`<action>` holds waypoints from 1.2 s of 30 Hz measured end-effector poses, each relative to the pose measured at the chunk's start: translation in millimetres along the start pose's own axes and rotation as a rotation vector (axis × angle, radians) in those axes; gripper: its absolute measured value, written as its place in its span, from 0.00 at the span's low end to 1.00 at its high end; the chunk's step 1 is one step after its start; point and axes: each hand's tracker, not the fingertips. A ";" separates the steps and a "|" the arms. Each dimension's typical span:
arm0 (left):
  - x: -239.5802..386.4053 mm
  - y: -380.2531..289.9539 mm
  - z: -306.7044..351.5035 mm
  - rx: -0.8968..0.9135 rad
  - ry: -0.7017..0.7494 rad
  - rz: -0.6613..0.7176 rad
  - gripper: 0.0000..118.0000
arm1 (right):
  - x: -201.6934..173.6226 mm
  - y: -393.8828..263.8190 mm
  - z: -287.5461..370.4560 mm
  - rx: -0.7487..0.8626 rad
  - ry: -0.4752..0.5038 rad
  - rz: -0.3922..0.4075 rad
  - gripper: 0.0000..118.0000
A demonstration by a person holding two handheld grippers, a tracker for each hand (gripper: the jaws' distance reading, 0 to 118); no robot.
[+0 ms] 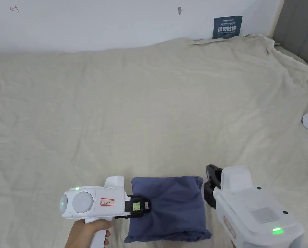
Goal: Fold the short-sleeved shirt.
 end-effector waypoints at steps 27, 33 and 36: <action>-248.0 70.9 278.2 0.116 0.598 0.083 0.17 | -14.8 81.1 6.0 0.154 -0.043 0.048 0.00; -279.7 78.4 274.6 0.079 0.674 0.125 0.18 | -17.0 85.8 2.8 0.136 -0.081 0.025 0.00; -288.1 78.8 259.4 0.029 0.716 0.169 0.27 | -12.4 84.0 -1.7 0.119 -0.087 0.014 0.00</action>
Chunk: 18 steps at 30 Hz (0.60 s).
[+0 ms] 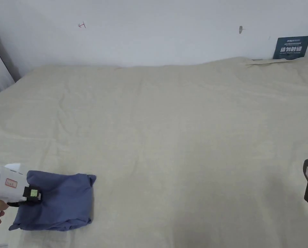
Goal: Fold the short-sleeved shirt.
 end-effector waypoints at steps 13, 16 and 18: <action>15.5 -24.8 42.4 0.270 0.178 0.115 0.95 | 13.0 11.4 6.8 0.007 -0.008 -0.009 0.00; 16.7 -22.3 64.9 0.406 0.175 0.125 0.95 | 14.9 21.0 12.1 0.021 -0.014 -0.003 0.00; 28.8 -26.1 88.9 0.513 0.160 0.117 0.95 | 15.9 28.4 15.3 0.034 -0.017 0.002 0.00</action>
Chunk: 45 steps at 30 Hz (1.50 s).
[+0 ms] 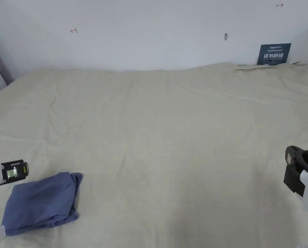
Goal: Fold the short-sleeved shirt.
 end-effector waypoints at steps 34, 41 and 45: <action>238.3 -52.4 195.4 0.802 -0.244 -0.076 0.04 | 19.5 41.3 38.1 0.218 -0.034 0.044 0.00; 256.0 -73.1 189.3 0.774 -0.270 -0.095 0.00 | 16.4 36.8 43.1 0.233 -0.050 0.054 0.00; 260.6 -80.4 186.3 0.762 -0.277 -0.108 0.00 | 14.1 34.1 48.7 0.243 -0.052 0.047 0.00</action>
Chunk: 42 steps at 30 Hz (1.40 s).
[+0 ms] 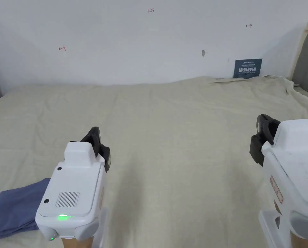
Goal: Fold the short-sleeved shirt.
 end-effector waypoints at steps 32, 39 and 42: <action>8.0 -5.9 4.0 -0.009 -0.041 -0.064 0.00 | -3.9 -3.6 6.4 -0.010 0.003 0.011 0.00; 9.9 -6.0 4.4 -0.008 -0.049 -0.074 0.00 | -4.4 -3.3 6.3 -0.009 0.003 0.010 0.00; 8.9 -5.9 4.4 -0.008 -0.053 -0.072 0.00 | -4.6 -2.8 6.3 -0.008 0.003 0.011 0.00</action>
